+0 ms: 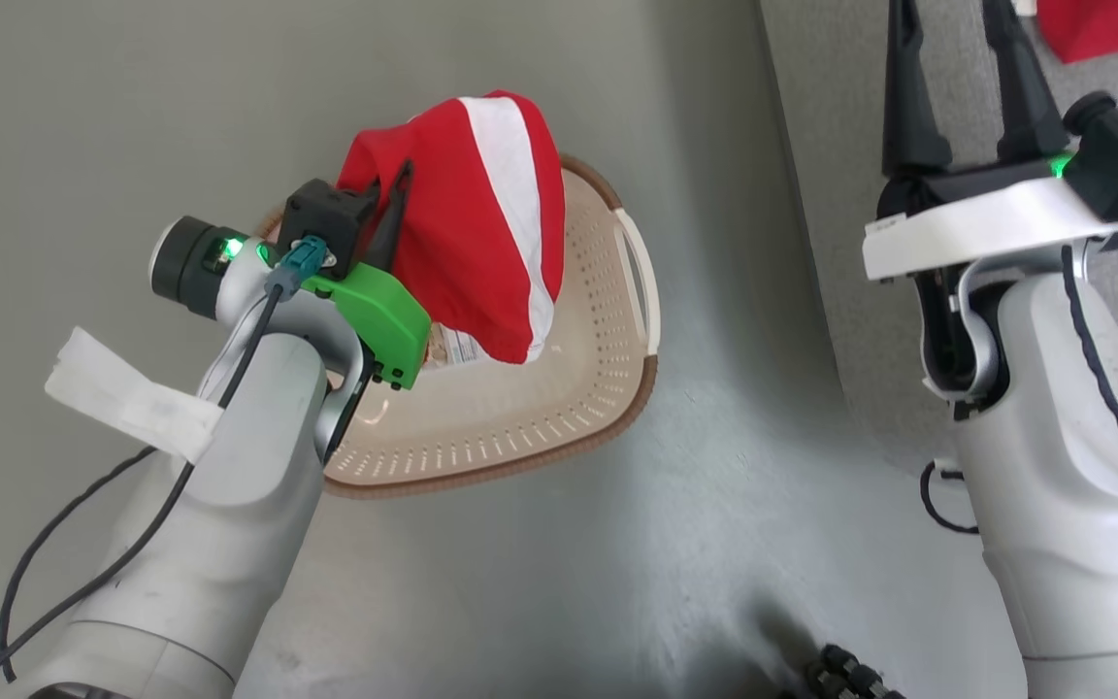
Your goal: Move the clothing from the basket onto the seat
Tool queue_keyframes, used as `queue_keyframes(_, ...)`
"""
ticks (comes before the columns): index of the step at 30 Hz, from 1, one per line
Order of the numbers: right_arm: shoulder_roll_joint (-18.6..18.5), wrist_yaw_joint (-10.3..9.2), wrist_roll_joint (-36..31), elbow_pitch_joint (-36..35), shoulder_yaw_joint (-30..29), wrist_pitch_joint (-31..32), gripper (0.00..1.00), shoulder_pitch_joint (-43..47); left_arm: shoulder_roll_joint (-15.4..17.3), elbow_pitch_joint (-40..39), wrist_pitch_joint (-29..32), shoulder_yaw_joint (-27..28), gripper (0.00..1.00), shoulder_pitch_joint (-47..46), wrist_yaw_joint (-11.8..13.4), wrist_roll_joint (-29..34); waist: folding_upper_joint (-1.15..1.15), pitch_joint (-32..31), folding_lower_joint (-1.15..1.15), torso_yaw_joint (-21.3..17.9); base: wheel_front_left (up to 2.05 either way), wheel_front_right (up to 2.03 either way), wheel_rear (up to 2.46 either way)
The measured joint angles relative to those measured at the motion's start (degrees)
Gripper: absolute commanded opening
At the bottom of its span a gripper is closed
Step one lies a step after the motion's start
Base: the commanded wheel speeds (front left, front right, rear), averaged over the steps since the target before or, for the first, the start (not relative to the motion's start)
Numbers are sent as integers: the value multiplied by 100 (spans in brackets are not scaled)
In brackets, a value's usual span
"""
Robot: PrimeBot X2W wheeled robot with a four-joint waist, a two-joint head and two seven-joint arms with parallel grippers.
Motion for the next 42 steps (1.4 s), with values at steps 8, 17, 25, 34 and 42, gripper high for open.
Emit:
queue_keyframes(8, 1, 85, -51, 169, 30, 0, 100, 376, -11, -179, 0, -30, 0, 141, -10, -221, 0, -578, 0, 182, 0, 0, 0)
queue_keyframes(17, -3, 125, -113, 378, 35, 1, 100, 845, -19, -356, -1, -144, 0, 371, -54, -512, 0, -1320, 0, 408, 0, 0, 0)
queue_keyframes(25, -2, 177, -158, 572, 80, 1, 100, 1250, -26, -467, -1, -257, 0, 520, -56, -673, 0, -1973, 0, 629, 0, 0, 0)
queue_keyframes(34, 5, 268, -156, 875, 287, 1, 100, 1728, -29, -495, 11, -347, 0, 808, -59, -976, 0, -2712, 0, 866, 0, 0, 0)
queue_keyframes(42, 21, 506, -156, 1192, 922, 1, 100, 2111, -29, -658, 281, -492, 0, 1040, -56, -1272, 0, -3440, 0, 1000, 0, 0, 0)
